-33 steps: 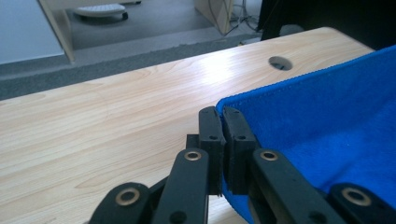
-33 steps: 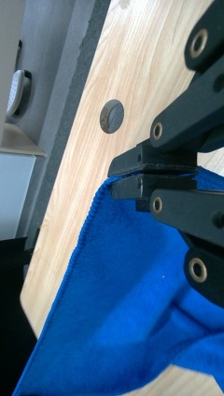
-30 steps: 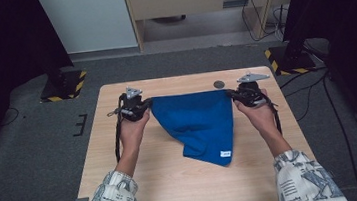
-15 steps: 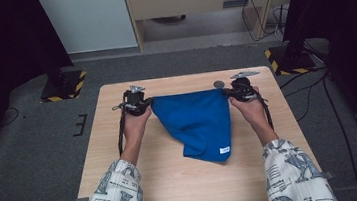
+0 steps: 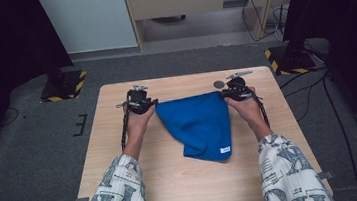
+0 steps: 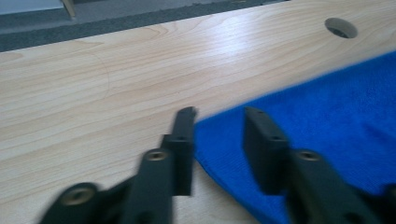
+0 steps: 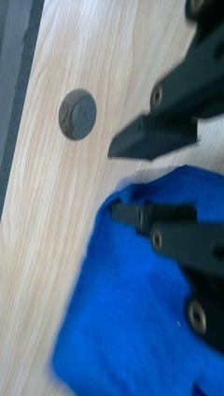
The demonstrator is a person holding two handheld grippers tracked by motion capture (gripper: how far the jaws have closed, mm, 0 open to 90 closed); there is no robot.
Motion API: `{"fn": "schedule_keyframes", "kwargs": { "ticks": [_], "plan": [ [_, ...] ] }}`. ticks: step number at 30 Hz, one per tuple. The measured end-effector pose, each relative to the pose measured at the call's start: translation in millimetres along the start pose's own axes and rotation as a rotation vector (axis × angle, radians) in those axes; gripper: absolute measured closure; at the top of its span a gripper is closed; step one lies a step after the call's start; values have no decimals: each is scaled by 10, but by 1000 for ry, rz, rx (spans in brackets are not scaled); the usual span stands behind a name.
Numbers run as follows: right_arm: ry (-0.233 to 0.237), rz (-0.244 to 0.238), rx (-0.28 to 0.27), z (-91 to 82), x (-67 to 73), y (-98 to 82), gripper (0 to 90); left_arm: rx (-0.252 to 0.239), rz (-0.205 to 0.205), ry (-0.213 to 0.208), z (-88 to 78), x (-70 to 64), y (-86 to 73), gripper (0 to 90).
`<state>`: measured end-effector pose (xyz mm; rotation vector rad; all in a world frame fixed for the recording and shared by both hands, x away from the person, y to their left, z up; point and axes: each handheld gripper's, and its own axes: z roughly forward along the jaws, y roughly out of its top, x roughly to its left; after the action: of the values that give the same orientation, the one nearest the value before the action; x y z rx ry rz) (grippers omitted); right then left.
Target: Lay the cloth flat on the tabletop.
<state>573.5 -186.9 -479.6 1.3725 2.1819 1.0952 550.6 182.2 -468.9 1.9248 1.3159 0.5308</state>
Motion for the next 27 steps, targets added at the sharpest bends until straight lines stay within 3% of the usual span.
{"fn": "schedule_keyframes", "kwargs": {
  "ticks": [2,4,7,10,19,27],
  "plan": [
    [-49,7,8,31,-10,-3,490,11,-9,25,13,-2,1,416],
    [-51,27,20,52,-24,-13,399,14,-33,11,8,2,0,384],
    [-77,26,36,75,-55,-30,340,23,-9,14,-26,-27,7,371],
    [-71,45,31,75,-85,-34,272,10,-14,8,-78,-39,10,362],
    [-101,32,61,10,-174,-57,191,-5,-11,-1,-187,-119,-150,372],
    [-118,16,30,-123,-179,-17,178,-35,14,-9,-360,-231,-311,376]
  ]
}}
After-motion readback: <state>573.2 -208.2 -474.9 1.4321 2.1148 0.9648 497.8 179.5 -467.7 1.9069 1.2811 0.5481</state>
